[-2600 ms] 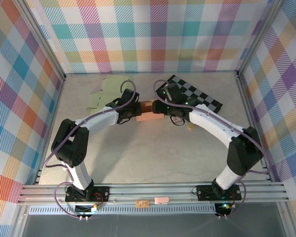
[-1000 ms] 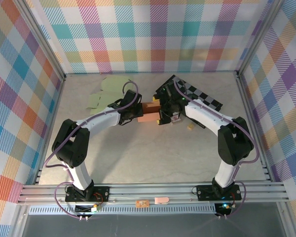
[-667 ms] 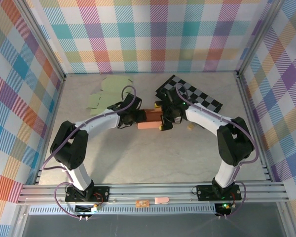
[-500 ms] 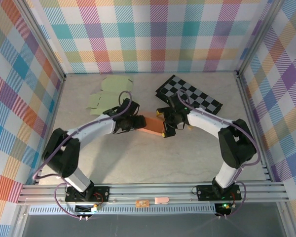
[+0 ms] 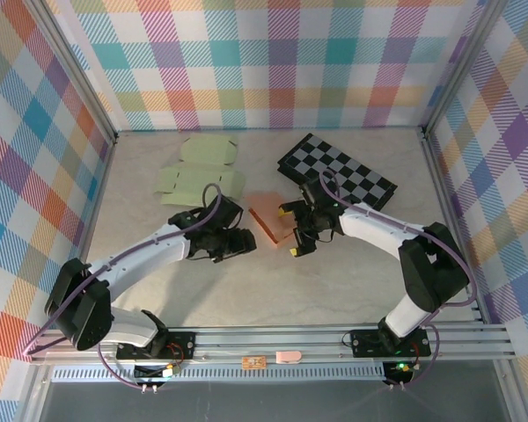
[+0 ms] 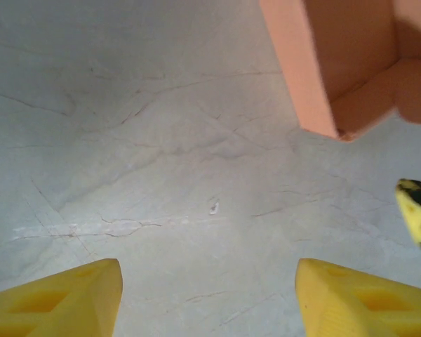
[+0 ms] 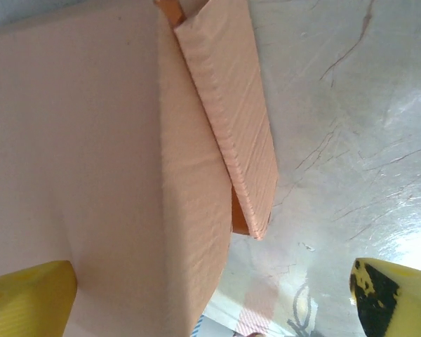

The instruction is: Fold the paper box

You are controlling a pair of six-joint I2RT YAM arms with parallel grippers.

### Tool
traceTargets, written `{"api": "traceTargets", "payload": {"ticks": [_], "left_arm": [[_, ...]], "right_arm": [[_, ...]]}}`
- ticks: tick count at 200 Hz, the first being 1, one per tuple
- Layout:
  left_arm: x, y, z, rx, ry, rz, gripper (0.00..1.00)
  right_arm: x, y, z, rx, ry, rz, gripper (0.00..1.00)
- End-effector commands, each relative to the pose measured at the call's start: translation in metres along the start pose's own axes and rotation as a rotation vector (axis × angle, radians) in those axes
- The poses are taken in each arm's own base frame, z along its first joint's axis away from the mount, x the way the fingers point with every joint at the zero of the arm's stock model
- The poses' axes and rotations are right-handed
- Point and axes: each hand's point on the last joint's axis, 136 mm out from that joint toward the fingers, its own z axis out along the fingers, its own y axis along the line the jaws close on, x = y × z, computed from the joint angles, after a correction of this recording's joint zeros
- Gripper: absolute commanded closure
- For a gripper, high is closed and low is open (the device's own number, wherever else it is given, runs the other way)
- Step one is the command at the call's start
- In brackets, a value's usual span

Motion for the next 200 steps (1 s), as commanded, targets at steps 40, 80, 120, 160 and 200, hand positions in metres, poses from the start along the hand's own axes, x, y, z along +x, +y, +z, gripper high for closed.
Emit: {"api": "traceTargets", "payload": {"ticks": [40,80,120,160,200], "left_arm": [[-0.073,-0.021,-0.039,-0.061,-0.039,-0.051,0.31],[-0.102,-0.021,-0.023,-0.041,0.020,-0.091,0.31],[-0.099,-0.025,0.001,-0.016,0.074,-0.118,0.31],[-0.100,-0.032,0.025,0.036,0.093,-0.140,0.31],[-0.089,-0.026,0.053,0.018,0.126,-0.157,0.36]], "right_arm": [[-0.005,0.014,-0.045,0.021,-0.060,-0.273,0.05],[-0.004,0.048,-0.070,-0.003,-0.053,-0.700,0.25],[0.015,0.061,-0.052,-0.024,0.103,-0.831,0.49],[0.014,0.066,-0.028,0.022,0.166,-0.844,0.57],[0.008,0.067,-0.015,0.052,0.175,-0.849,0.58]]}}
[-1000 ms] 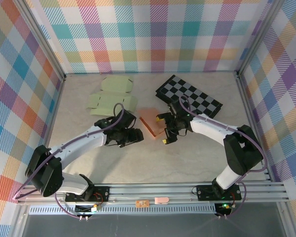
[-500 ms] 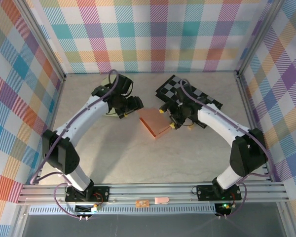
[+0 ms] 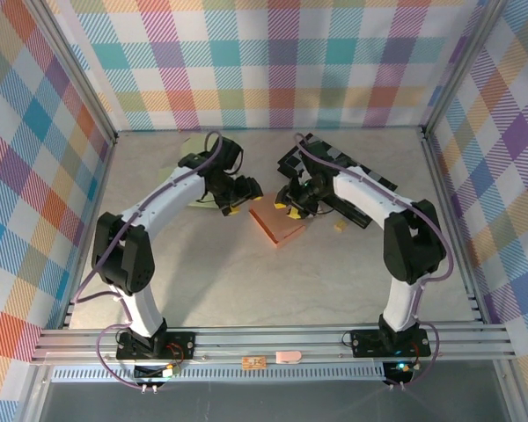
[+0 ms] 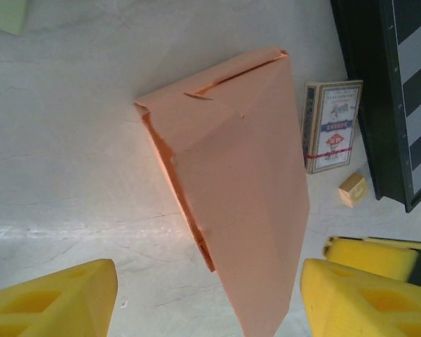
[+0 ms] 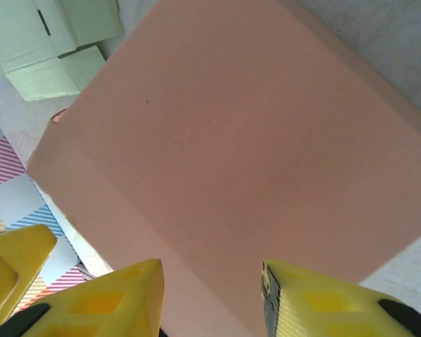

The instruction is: Fold the paper box

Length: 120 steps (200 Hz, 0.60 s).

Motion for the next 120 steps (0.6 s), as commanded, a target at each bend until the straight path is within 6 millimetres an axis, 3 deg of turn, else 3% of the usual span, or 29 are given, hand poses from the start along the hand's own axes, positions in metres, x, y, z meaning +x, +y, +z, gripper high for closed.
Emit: {"api": "traceTargets", "payload": {"ticks": [1,43,120], "left_arm": [[0.011,0.005,0.021,-0.003,0.043,-0.021,0.36],[0.016,0.017,0.034,-0.032,0.055,-0.015,0.43],[0.032,0.038,0.052,-0.092,0.080,-0.004,0.45]], "right_arm": [[0.004,0.008,-0.003,-0.011,0.027,-0.050,0.59],[0.005,-0.003,0.013,0.015,0.061,-0.029,0.59],[0.004,-0.024,0.029,0.094,0.095,-0.027,0.61]]}}
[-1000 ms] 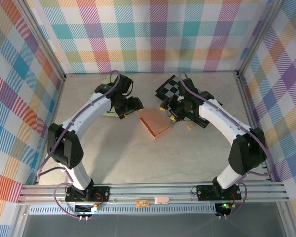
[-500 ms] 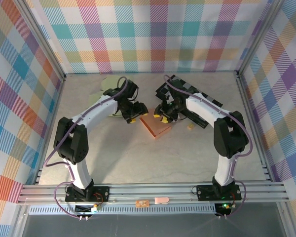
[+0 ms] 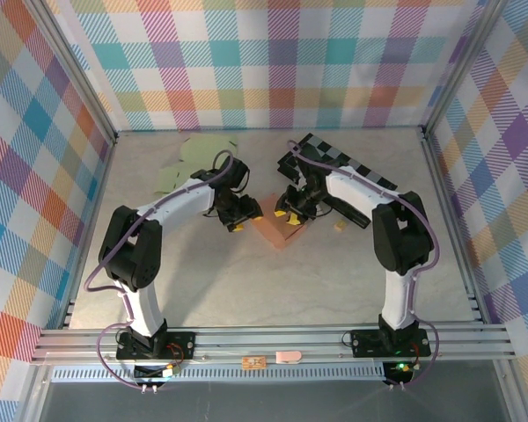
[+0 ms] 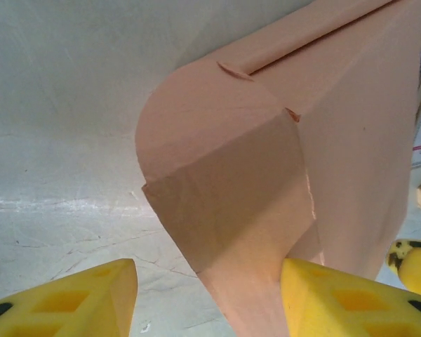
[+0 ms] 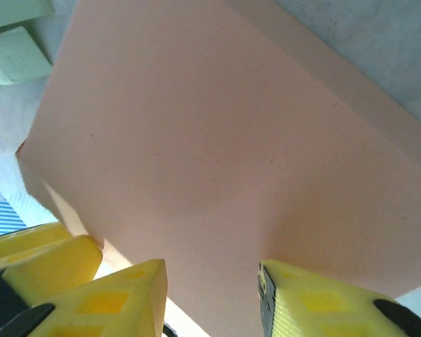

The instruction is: Fold the paper box

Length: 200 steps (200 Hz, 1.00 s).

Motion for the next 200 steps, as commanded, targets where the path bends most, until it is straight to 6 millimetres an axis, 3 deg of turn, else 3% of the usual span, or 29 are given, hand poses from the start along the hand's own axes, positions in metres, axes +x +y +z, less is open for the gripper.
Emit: {"api": "traceTargets", "payload": {"ticks": [1,22,44,68,88,124,168,200], "left_arm": [[0.005,0.005,0.008,-0.021,0.008,0.014,0.45],[0.006,0.006,0.004,-0.023,0.008,0.011,0.45],[0.003,-0.003,-0.022,-0.012,-0.033,0.025,0.42],[-0.008,-0.012,-0.044,-0.011,-0.060,0.062,0.41],[-0.023,-0.019,-0.046,-0.023,-0.049,0.114,0.42],[-0.047,-0.033,-0.024,-0.069,0.014,0.271,0.53],[-0.054,-0.019,0.010,-0.141,0.082,0.362,0.61],[-0.053,-0.009,0.018,-0.167,0.077,0.366,0.62]], "right_arm": [[0.002,-0.002,0.002,0.028,0.017,-0.023,0.61],[0.002,-0.007,0.005,0.050,0.024,-0.020,0.61],[0.001,-0.010,0.003,0.068,0.014,-0.028,0.62],[0.001,-0.004,-0.004,0.067,-0.005,-0.052,0.63],[0.000,0.002,-0.009,0.065,-0.014,-0.072,0.64],[0.005,0.012,-0.007,0.043,0.000,-0.073,0.68],[0.009,0.010,0.005,0.038,0.027,-0.058,0.74],[0.010,-0.001,0.014,0.063,0.044,-0.045,0.75]]}}
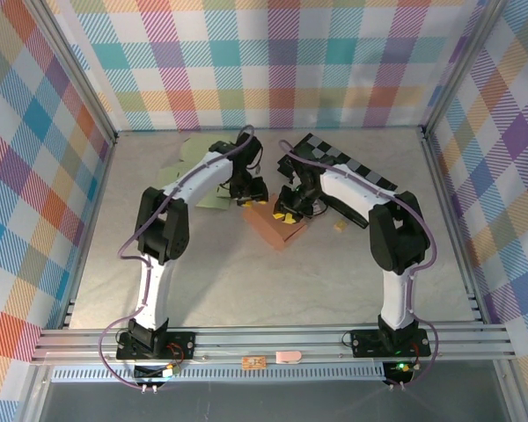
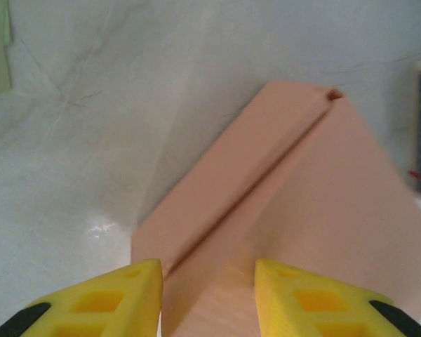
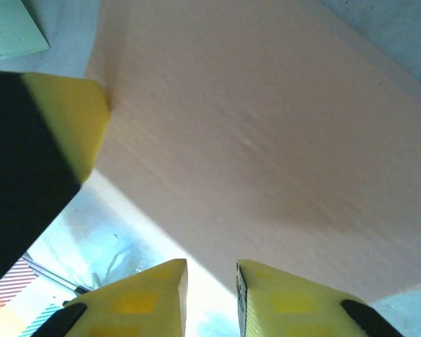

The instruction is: Fold the paper box

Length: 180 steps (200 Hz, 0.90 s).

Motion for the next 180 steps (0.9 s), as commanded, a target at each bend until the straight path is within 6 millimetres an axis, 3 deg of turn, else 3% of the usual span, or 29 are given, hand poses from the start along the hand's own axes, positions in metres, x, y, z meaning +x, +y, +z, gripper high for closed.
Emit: {"api": "traceTargets", "payload": {"ticks": [1,52,89,132,155,180], "left_arm": [[0.007,0.009,-0.008,-0.030,0.005,0.038,0.62],[0.023,0.021,0.006,-0.049,0.029,0.019,0.65],[0.021,0.016,-0.012,-0.031,-0.021,0.007,0.65],[0.006,0.007,-0.043,0.026,-0.092,-0.030,0.60],[0.002,0.012,-0.034,0.050,-0.052,-0.039,0.59],[0.003,0.011,-0.017,0.076,0.000,-0.025,0.58]], "right_arm": [[0.005,-0.009,0.015,0.020,0.046,0.019,0.75],[0.007,-0.029,0.028,0.086,0.065,0.029,0.77],[0.009,-0.036,0.030,0.112,0.071,0.023,0.77],[0.005,-0.023,0.001,0.102,-0.005,-0.055,0.77],[0.009,-0.020,-0.013,0.076,-0.022,-0.060,0.72],[0.018,-0.024,-0.011,0.039,0.002,-0.024,0.66]]}}
